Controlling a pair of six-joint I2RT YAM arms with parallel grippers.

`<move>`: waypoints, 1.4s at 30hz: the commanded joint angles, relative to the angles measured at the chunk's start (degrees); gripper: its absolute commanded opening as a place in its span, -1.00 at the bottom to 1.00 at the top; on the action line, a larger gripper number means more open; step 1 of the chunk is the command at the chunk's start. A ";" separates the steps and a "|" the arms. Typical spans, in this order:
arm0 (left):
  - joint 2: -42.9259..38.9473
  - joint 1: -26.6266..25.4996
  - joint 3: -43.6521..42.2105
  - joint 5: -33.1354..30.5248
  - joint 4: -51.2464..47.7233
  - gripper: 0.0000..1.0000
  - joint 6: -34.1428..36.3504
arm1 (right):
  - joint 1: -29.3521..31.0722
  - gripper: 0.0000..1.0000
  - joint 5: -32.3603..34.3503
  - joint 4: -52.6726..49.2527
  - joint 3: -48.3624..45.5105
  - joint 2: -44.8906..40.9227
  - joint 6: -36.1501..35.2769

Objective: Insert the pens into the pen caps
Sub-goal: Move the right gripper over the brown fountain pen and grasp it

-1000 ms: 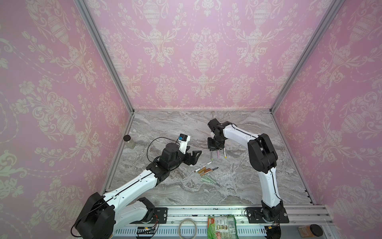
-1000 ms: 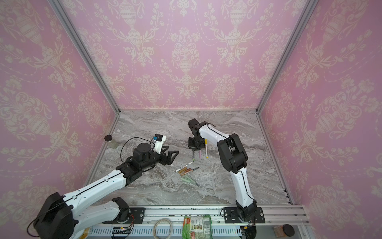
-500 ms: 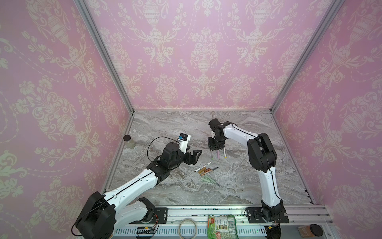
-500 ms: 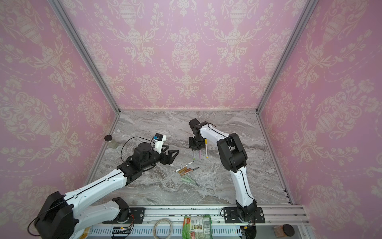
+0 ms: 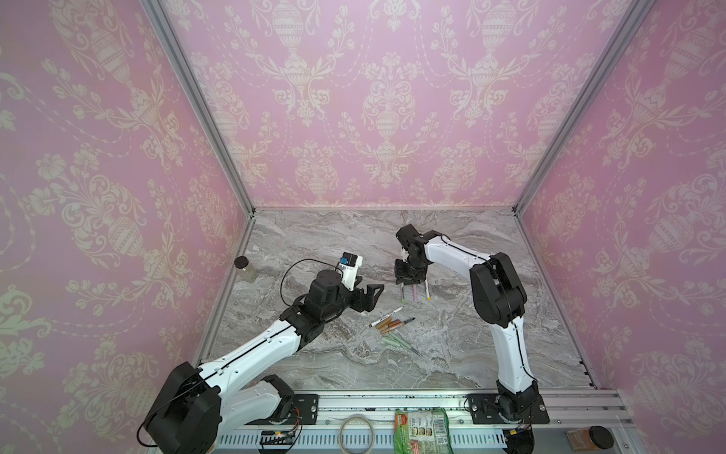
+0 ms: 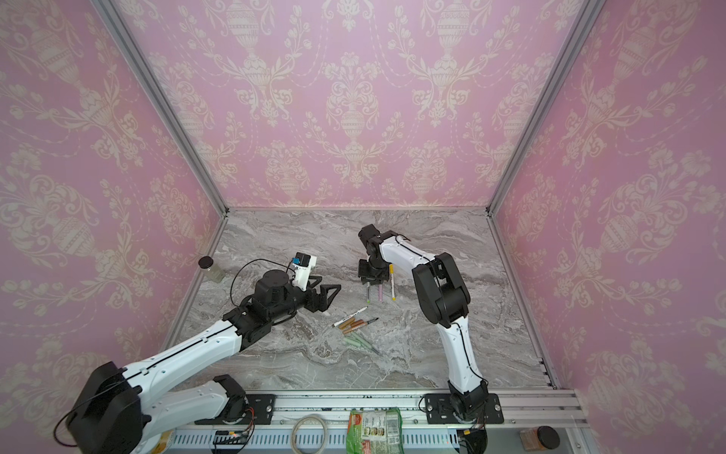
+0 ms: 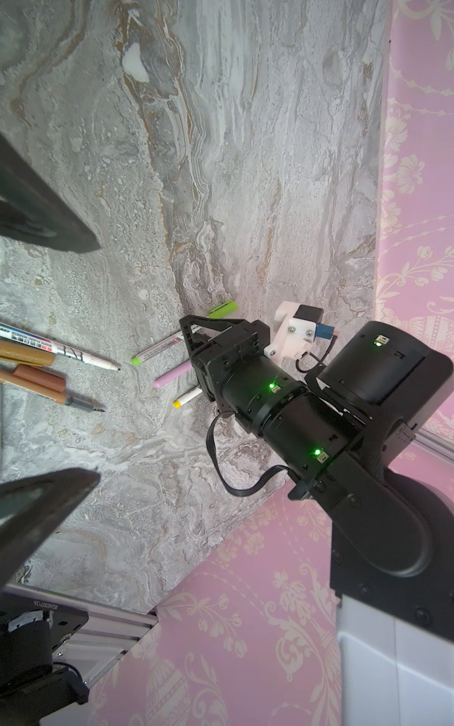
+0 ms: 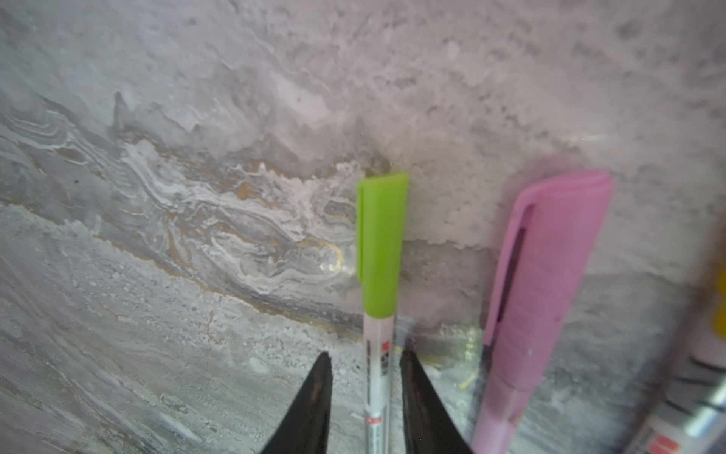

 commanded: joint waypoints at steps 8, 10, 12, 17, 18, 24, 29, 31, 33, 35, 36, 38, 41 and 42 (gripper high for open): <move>-6.69 0.45 2.47 0.30 -8.00 0.77 -2.13 | 4.76 -0.10 3.41 -0.09 -6.14 -21.99 0.28; -9.05 0.39 2.75 0.14 -11.50 0.77 -2.36 | 6.99 -0.08 5.05 -0.55 -10.07 -27.10 1.29; -11.11 0.43 3.05 -0.32 -14.83 0.78 -2.90 | 9.28 -0.07 6.75 -0.79 -14.04 -32.01 2.43; -15.10 0.47 4.30 -2.23 -25.04 0.77 -5.61 | 15.29 -0.05 9.99 -1.41 -24.78 -43.34 11.02; -15.66 0.46 4.34 -2.51 -26.73 0.77 -6.49 | 16.75 -0.05 10.90 -1.18 -26.95 -45.40 13.41; -16.15 0.46 4.88 -0.48 -31.42 0.77 -9.46 | 24.35 -0.05 16.64 -1.48 -35.07 -50.19 26.77; -9.86 0.47 6.68 2.64 -35.64 0.77 -9.81 | 27.59 -0.07 20.18 -0.95 -36.16 -46.74 36.14; -8.08 0.44 6.68 4.11 -35.87 0.77 -9.90 | 28.08 -0.09 20.87 0.66 -36.00 -44.70 39.31; -7.33 0.42 6.50 4.42 -36.09 0.76 -9.79 | 28.18 -0.09 21.19 1.84 -35.30 -42.48 42.03; -7.11 0.44 6.20 4.29 -36.39 0.77 -9.42 | 28.22 -0.10 21.64 2.44 -34.29 -40.11 44.28; -7.02 0.42 6.15 4.20 -36.48 0.77 -9.05 | 28.20 -0.10 21.92 2.54 -33.62 -38.77 45.48; -6.76 0.45 6.15 4.06 -36.92 0.77 -8.27 | 28.23 -0.12 22.45 2.91 -32.60 -36.65 47.60; -6.18 0.45 6.52 3.59 -37.65 0.77 -6.56 | 28.10 -0.16 23.56 4.09 -32.41 -34.11 50.66; -6.05 0.49 6.58 3.37 -37.85 0.77 -6.01 | 27.85 -0.18 23.74 4.69 -32.87 -33.36 51.88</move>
